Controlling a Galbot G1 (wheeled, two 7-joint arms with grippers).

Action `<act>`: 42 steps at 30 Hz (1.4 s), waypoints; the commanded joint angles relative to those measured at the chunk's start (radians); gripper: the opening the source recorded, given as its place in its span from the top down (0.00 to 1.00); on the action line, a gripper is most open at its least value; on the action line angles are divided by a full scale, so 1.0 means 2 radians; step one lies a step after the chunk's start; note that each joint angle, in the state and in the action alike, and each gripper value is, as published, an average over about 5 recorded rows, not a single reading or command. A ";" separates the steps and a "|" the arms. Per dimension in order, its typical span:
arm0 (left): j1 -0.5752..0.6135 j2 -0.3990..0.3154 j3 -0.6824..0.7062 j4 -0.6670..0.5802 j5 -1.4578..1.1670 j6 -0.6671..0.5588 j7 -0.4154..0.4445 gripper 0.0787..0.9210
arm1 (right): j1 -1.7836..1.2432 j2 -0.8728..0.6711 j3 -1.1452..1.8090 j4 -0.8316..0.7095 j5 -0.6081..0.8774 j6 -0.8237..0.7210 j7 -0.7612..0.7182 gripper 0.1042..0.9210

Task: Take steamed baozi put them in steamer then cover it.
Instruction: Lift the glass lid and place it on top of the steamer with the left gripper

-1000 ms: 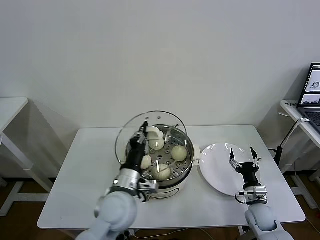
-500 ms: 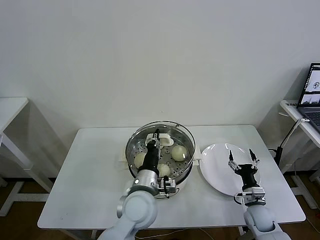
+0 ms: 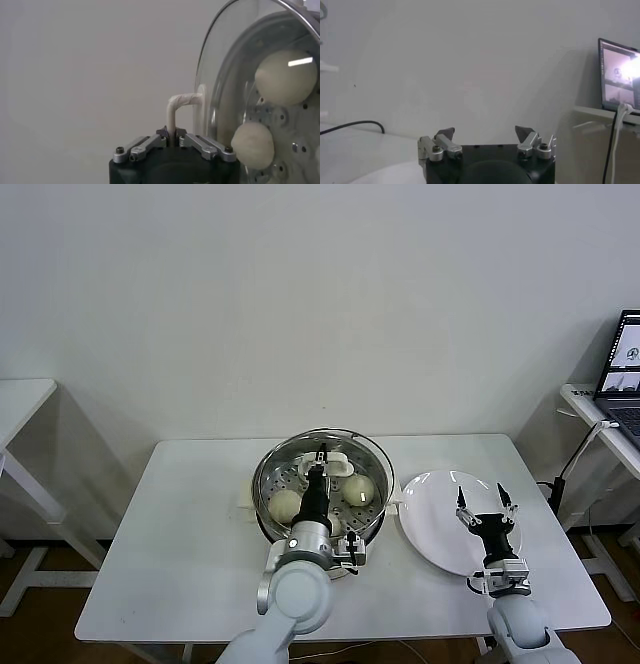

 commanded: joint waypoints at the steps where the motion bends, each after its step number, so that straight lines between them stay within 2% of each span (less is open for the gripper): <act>1: 0.001 -0.012 -0.001 0.022 0.034 -0.002 0.002 0.87 | 0.002 0.000 -0.002 -0.001 -0.001 0.000 0.000 0.12; 39: 0.019 -0.024 -0.022 0.034 0.062 -0.017 -0.002 0.87 | 0.015 0.002 -0.009 -0.008 -0.003 -0.001 0.000 0.12; 42: 0.021 -0.023 -0.024 0.029 0.061 -0.017 -0.003 0.85 | 0.015 0.002 -0.010 -0.009 -0.003 -0.001 0.000 0.12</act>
